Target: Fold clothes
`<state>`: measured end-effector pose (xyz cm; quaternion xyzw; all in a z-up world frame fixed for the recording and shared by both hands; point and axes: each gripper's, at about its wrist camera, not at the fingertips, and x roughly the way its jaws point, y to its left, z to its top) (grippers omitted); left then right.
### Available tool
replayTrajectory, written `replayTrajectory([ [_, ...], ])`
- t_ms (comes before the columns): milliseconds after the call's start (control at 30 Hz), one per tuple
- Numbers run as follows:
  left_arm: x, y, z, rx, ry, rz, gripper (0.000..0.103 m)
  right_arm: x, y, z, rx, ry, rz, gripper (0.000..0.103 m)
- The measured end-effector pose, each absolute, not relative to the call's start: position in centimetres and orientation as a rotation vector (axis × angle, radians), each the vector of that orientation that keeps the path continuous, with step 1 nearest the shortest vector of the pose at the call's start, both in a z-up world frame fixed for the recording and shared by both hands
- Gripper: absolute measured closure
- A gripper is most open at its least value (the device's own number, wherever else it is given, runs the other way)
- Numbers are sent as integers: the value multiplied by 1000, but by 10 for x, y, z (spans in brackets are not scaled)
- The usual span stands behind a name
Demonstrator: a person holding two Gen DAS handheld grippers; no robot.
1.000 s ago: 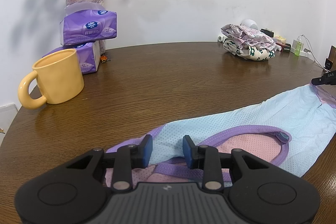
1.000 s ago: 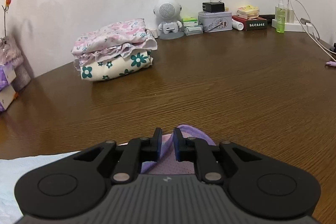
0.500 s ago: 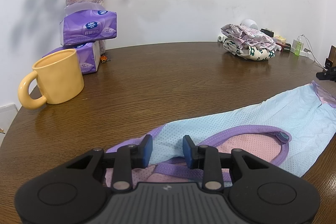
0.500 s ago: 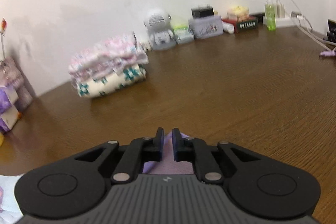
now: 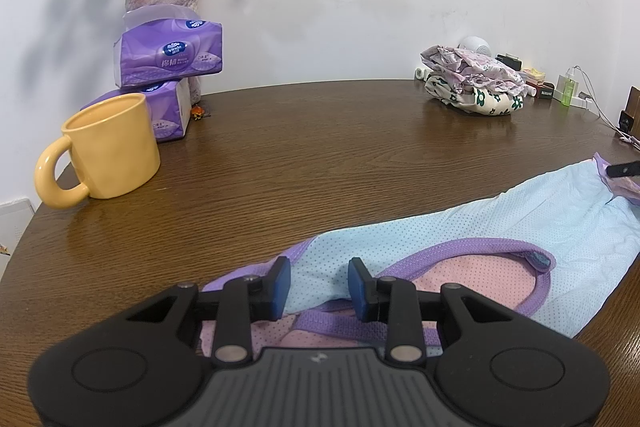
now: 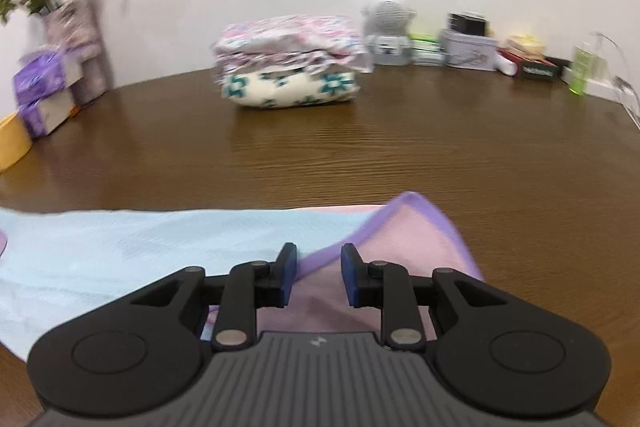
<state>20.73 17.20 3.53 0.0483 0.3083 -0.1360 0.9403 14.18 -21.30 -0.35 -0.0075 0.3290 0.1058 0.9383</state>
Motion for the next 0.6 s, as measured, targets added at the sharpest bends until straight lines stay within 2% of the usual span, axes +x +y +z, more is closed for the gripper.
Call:
replayTrajectory([
  [67,207,172,35,98,629,-278,73,142,-213,-3,-15,672,216,76],
  [133,207,172,35,98,629,-278,73,142,-213,-3,-15,672,216,68],
  [500,208,172,35,98,627,-278,73,141,-212,-3,-15,672,218,64],
  [567,208,172,35,98,627,-278,73,141,-212,-3,-15,672,218,68],
  [600,208,172,35,98,627,-278,73,141,-211,-3,-15,672,218,81],
])
